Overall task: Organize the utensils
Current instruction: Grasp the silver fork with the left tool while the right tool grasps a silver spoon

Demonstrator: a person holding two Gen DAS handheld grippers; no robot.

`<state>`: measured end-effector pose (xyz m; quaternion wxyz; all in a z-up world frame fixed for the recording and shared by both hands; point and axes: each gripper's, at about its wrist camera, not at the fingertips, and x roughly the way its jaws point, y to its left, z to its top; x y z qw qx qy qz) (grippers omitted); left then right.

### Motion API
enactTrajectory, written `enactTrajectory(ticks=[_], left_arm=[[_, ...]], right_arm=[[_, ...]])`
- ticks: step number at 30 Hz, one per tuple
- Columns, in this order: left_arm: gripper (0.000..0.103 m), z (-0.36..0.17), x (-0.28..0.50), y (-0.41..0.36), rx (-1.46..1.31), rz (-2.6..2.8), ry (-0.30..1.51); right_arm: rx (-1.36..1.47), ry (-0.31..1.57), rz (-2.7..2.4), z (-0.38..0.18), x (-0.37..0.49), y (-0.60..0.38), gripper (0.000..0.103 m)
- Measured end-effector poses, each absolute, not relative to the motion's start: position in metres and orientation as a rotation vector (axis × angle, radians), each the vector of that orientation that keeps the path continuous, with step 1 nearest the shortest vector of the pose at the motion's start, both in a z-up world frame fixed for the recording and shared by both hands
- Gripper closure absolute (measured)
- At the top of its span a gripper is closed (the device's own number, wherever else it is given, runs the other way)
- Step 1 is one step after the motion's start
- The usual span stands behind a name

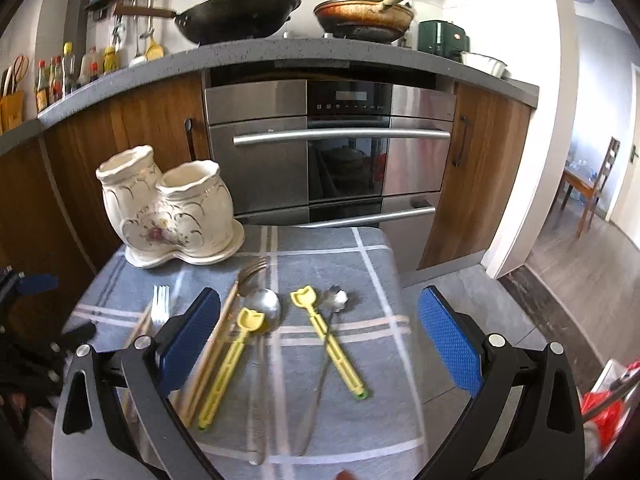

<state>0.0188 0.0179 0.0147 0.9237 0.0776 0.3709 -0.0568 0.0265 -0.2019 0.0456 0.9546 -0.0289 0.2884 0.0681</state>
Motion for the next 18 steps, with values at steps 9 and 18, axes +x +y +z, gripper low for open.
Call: enactTrajectory(ticks=[9, 18], left_arm=[[0.004, 0.017, 0.045, 0.024, 0.124, -0.145, 0.78], [0.006, -0.005, 0.084, 0.009, 0.095, -0.224, 0.875]], right_arm=[[-0.085, 0.576, 0.191, 0.047, 0.05, -0.211, 0.005], [-0.08, 0.64, 0.178, 0.037, 0.091, -0.233, 0.005]])
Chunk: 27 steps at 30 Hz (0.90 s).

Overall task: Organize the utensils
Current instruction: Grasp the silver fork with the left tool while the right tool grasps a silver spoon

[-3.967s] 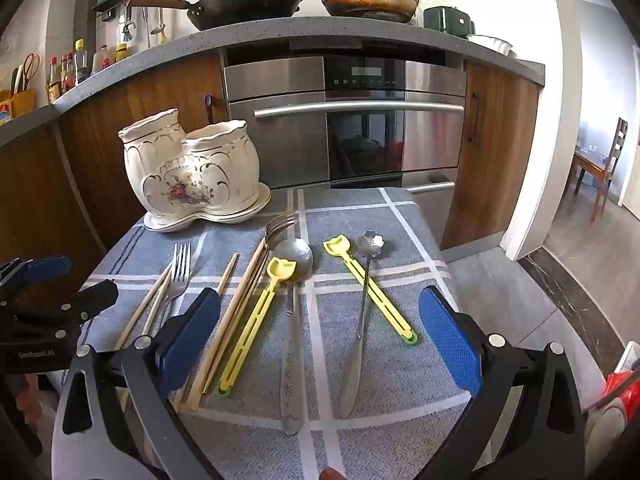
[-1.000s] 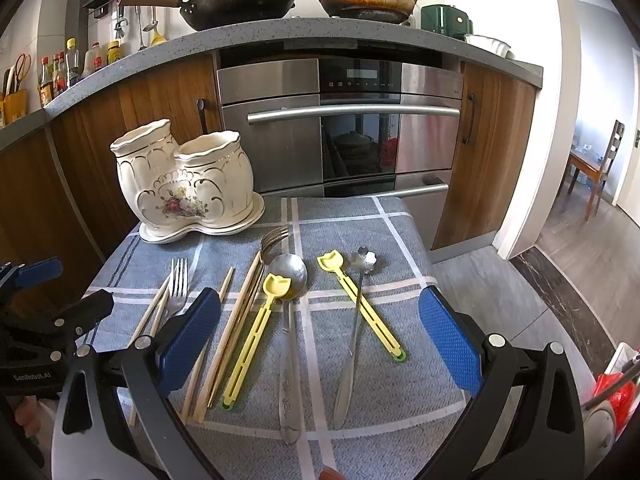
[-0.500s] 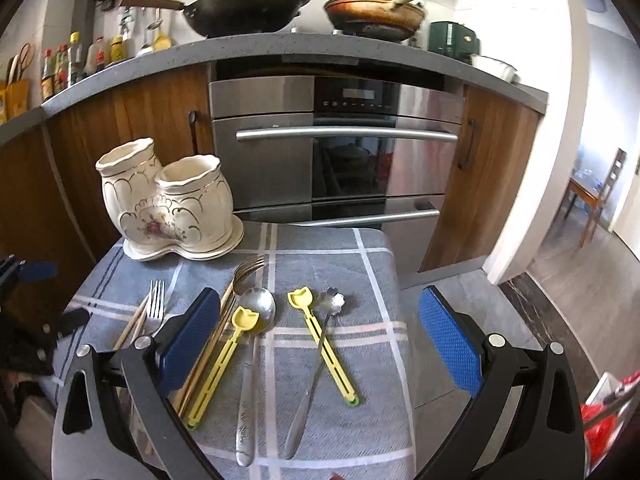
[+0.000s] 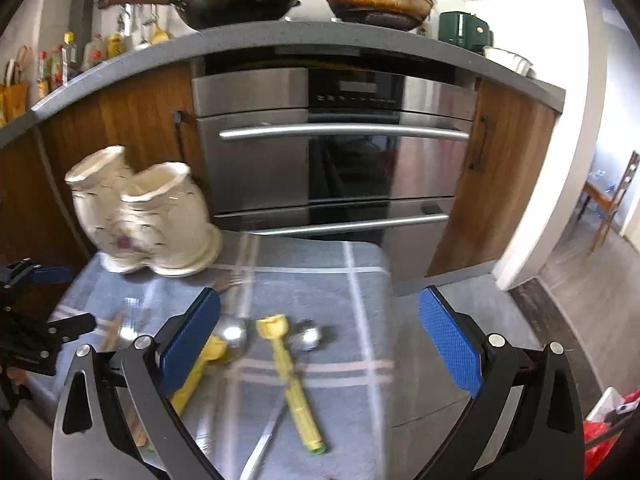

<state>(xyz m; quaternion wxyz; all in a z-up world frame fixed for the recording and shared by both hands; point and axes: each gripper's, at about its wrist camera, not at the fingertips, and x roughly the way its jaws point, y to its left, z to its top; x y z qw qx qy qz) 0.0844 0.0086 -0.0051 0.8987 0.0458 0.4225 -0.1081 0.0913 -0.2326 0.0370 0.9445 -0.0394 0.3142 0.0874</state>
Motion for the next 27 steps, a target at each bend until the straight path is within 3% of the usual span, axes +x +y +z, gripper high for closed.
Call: enactTrajectory(ticks=[5, 12, 16, 18, 27], left_arm=[[0.017, -0.018, 0.091, 0.006, 0.098, -0.275, 0.878], [0.045, -0.035, 0.1, 0.0, 0.11, -0.32, 0.91], [0.055, -0.036, 0.104, 0.001, 0.107, -0.346, 0.901], [0.059, -0.038, 0.107, 0.002, 0.102, -0.357, 0.905], [0.07, -0.037, 0.114, 0.003, 0.105, -0.368, 0.907]], right_arm=[[-0.012, 0.714, 0.182, 0.02, 0.11, -0.251, 0.008], [-0.011, 0.793, 0.211, -0.01, 0.125, -0.249, 0.043], [0.003, 0.819, 0.236, -0.02, 0.128, -0.245, 0.053], [0.016, 0.83, 0.244, -0.023, 0.13, -0.246, 0.064], [0.026, 0.857, 0.294, -0.032, 0.132, -0.242, 0.069]])
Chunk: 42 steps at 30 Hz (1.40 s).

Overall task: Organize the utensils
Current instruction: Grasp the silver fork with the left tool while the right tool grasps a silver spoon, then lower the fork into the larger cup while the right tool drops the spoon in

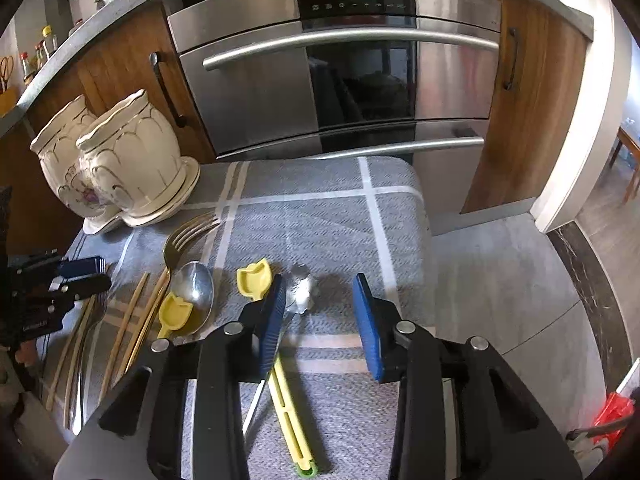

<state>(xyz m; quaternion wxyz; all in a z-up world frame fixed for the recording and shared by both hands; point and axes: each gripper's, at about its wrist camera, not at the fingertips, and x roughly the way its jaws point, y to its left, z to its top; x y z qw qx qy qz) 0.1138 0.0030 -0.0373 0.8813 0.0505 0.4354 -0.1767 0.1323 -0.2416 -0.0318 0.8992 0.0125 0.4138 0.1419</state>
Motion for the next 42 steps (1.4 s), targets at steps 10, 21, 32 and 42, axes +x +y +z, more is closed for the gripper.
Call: enactTrajectory(ticks=[10, 21, 32, 42], left_arm=[[0.079, -0.037, 0.118, -0.006, 0.122, -0.39, 0.898], [0.097, -0.032, 0.11, -0.006, 0.117, -0.426, 0.868], [0.099, 0.006, 0.083, -0.004, 0.12, -0.429, 0.744], [0.1, 0.051, 0.059, 0.01, 0.122, -0.406, 0.603]], right_arm=[[0.079, 0.898, 0.342, -0.039, 0.143, -0.242, 0.069], [0.168, 0.879, 0.371, -0.038, 0.14, -0.249, 0.1], [0.097, 0.698, 0.359, 0.008, 0.105, -0.235, 0.101], [0.088, 0.548, 0.341, 0.051, 0.083, -0.222, 0.101]])
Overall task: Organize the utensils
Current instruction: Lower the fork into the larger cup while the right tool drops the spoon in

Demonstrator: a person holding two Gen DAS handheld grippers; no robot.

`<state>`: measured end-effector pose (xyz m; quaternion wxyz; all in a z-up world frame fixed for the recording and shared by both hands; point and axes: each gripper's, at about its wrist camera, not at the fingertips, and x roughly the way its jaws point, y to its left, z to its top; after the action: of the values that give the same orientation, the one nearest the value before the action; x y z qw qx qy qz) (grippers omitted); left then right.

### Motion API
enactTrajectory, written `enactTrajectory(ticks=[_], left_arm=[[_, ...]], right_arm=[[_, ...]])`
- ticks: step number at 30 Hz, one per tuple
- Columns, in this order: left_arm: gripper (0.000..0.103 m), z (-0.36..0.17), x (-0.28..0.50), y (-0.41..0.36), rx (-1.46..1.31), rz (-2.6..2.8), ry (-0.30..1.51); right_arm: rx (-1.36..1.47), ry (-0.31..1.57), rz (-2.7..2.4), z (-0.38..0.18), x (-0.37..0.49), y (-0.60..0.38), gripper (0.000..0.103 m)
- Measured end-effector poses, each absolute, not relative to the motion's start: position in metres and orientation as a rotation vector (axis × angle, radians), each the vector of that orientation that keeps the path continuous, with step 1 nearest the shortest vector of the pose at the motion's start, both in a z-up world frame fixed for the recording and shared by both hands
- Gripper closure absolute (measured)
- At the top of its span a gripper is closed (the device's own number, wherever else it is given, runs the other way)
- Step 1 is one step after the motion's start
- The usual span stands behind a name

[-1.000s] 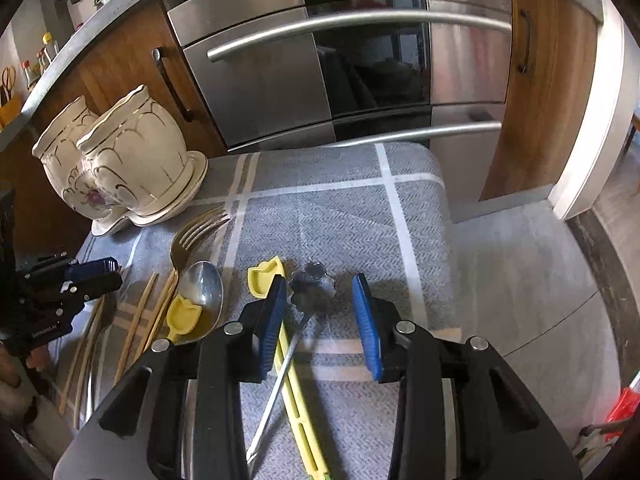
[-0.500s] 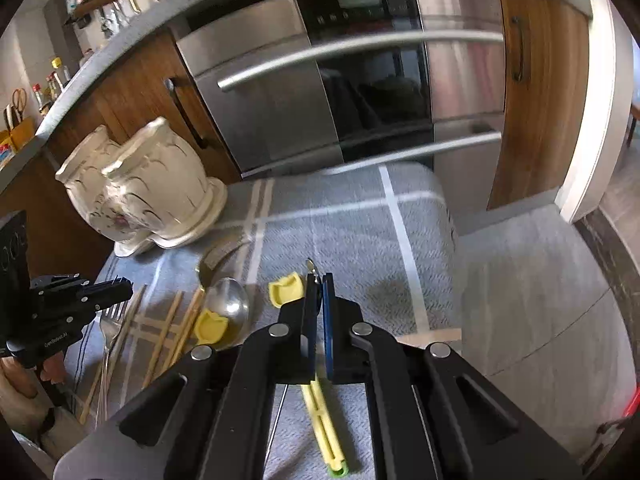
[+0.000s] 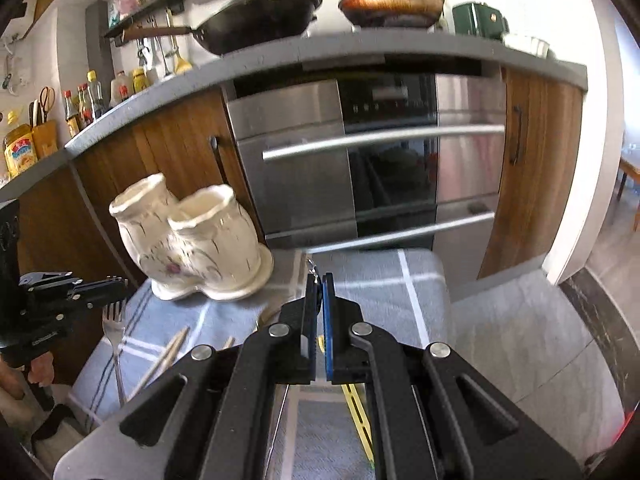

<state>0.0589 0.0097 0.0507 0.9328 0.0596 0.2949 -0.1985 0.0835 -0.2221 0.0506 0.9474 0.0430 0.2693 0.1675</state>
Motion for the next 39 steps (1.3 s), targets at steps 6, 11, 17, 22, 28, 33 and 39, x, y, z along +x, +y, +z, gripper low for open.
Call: enactTrajectory(ticks=[6, 11, 17, 22, 28, 33, 39], left_arm=[[0.1, 0.093, 0.055, 0.023, 0.114, -0.383, 0.498], [0.1, 0.127, 0.063, 0.038, 0.098, -0.35, 0.425], [0.1, 0.169, 0.067, 0.057, 0.091, -0.301, 0.321], [0.1, 0.204, 0.071, 0.073, 0.082, -0.249, 0.241], [0.1, 0.228, 0.082, 0.095, 0.087, -0.14, 0.189], [0.1, 0.218, 0.101, 0.105, 0.13, -0.043, 0.203], [0.1, 0.176, 0.124, 0.095, 0.168, -0.06, 0.299]], right_arm=[[0.11, 0.479, 0.336, 0.082, 0.093, -0.207, 0.101], [0.088, 0.398, 0.343, 0.113, 0.106, -0.182, 0.101], [0.081, 0.296, 0.328, 0.149, 0.13, -0.154, 0.101], [0.091, 0.237, 0.299, 0.164, 0.156, -0.132, 0.101], [0.089, 0.208, 0.245, 0.158, 0.181, -0.113, 0.101], [0.138, 0.189, 0.198, 0.149, 0.196, -0.111, 0.101], [0.143, 0.143, 0.135, 0.131, 0.206, -0.105, 0.1]])
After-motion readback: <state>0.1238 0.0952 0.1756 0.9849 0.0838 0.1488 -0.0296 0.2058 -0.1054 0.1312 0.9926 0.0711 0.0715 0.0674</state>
